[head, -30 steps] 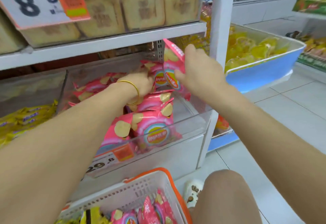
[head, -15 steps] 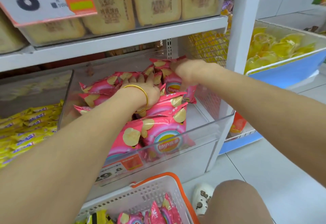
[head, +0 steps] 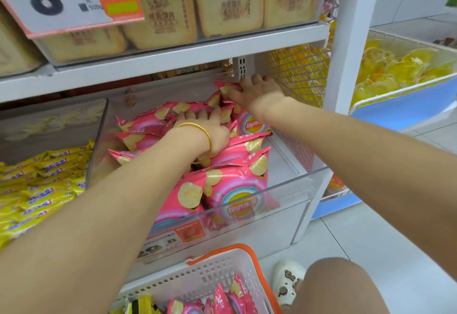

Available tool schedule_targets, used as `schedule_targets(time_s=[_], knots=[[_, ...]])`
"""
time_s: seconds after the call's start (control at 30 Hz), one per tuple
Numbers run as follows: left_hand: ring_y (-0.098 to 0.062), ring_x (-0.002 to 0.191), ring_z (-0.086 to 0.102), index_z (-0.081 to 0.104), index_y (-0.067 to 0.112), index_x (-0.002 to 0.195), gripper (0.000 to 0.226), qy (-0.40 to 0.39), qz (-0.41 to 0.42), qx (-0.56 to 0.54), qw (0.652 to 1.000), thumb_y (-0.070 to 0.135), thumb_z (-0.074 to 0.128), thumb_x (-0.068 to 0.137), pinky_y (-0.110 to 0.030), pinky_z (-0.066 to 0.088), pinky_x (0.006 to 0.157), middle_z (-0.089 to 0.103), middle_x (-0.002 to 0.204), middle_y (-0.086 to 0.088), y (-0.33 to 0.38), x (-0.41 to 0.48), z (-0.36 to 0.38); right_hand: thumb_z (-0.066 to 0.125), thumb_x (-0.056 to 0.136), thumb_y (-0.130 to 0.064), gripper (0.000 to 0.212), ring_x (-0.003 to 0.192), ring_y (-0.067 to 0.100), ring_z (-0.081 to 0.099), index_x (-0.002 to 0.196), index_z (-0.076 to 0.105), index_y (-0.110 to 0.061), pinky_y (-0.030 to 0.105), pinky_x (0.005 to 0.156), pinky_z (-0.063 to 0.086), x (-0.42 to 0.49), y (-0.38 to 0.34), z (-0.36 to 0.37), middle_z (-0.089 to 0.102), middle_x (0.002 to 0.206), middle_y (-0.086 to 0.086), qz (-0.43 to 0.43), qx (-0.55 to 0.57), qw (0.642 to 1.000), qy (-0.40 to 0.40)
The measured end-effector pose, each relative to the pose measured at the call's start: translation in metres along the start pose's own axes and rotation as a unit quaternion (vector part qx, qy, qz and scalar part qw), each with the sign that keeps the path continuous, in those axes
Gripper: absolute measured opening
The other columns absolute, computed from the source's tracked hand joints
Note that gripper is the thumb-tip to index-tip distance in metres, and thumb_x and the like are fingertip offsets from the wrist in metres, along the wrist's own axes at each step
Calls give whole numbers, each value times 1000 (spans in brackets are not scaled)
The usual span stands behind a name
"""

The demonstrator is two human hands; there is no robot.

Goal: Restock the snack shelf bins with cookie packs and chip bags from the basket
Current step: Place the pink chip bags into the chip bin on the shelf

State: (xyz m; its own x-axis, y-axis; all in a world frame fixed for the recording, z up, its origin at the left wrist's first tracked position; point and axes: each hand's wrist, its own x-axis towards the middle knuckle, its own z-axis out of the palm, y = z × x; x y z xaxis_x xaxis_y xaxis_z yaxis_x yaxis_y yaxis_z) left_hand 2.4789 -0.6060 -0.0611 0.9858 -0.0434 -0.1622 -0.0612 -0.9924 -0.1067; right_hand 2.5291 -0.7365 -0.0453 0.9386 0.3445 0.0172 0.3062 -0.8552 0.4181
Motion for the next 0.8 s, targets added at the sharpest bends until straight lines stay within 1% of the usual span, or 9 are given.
schedule_targets(time_s=[0.1,0.2,0.3,0.43,0.5,0.57,0.63,0.73,0.8], knots=[[-34,143,11,-1,24,151,60,3,9,-4,1000,41,19,97,-45,5,115,9,158,-10,-1,2,1,61,82,-1,74,130,40,30,143,23,-19,47,105,35,-2,0,7,29,141,18,-8,30,999,-7],[-36,140,20,6,23,151,58,36,17,-44,998,40,21,97,-46,15,114,21,154,-14,-3,-2,-2,55,82,7,71,127,40,36,143,24,-14,43,97,39,-17,10,3,35,137,19,-8,125,992,8],[-37,127,39,34,16,141,48,137,52,-103,984,35,26,98,-43,32,104,42,139,-18,-9,-30,-15,50,83,8,58,113,39,52,137,35,-9,39,86,45,-43,22,-4,48,124,20,11,218,973,74],[-30,118,47,50,10,130,49,315,190,-180,912,30,31,89,-37,34,100,53,129,-10,-23,-101,-12,51,81,6,42,108,30,54,118,56,-13,36,89,42,-116,19,-26,57,114,13,11,281,938,203],[-28,109,51,55,7,122,42,354,256,-188,880,22,36,88,-33,34,94,59,120,-10,-33,-146,5,54,78,6,38,98,22,58,111,62,-12,28,85,40,-168,-7,-42,63,104,6,-20,353,908,226],[-27,103,53,59,4,115,34,353,290,-189,869,14,42,88,-33,37,90,62,113,-11,-44,-186,35,58,78,7,32,82,11,56,105,65,-10,20,74,39,-206,-45,-48,62,91,-2,-89,411,888,188],[-29,98,56,61,4,111,32,301,298,-175,889,13,43,86,-37,41,86,64,107,-11,-57,-218,74,57,80,5,30,75,3,53,105,65,-8,15,69,39,-223,-90,-37,60,87,-3,-160,425,887,89],[-29,88,59,65,11,103,35,154,272,-146,939,21,37,85,-37,43,77,65,97,-4,-84,-241,133,50,90,-2,29,97,18,60,115,61,-8,20,76,38,-213,-157,4,65,107,7,-221,348,907,-92],[-27,87,61,66,16,96,41,62,228,-122,964,30,31,83,-36,49,75,66,92,-2,-102,-243,164,47,92,-3,30,110,26,58,119,59,-10,27,85,40,-197,-198,49,62,117,9,-224,287,909,-201]])
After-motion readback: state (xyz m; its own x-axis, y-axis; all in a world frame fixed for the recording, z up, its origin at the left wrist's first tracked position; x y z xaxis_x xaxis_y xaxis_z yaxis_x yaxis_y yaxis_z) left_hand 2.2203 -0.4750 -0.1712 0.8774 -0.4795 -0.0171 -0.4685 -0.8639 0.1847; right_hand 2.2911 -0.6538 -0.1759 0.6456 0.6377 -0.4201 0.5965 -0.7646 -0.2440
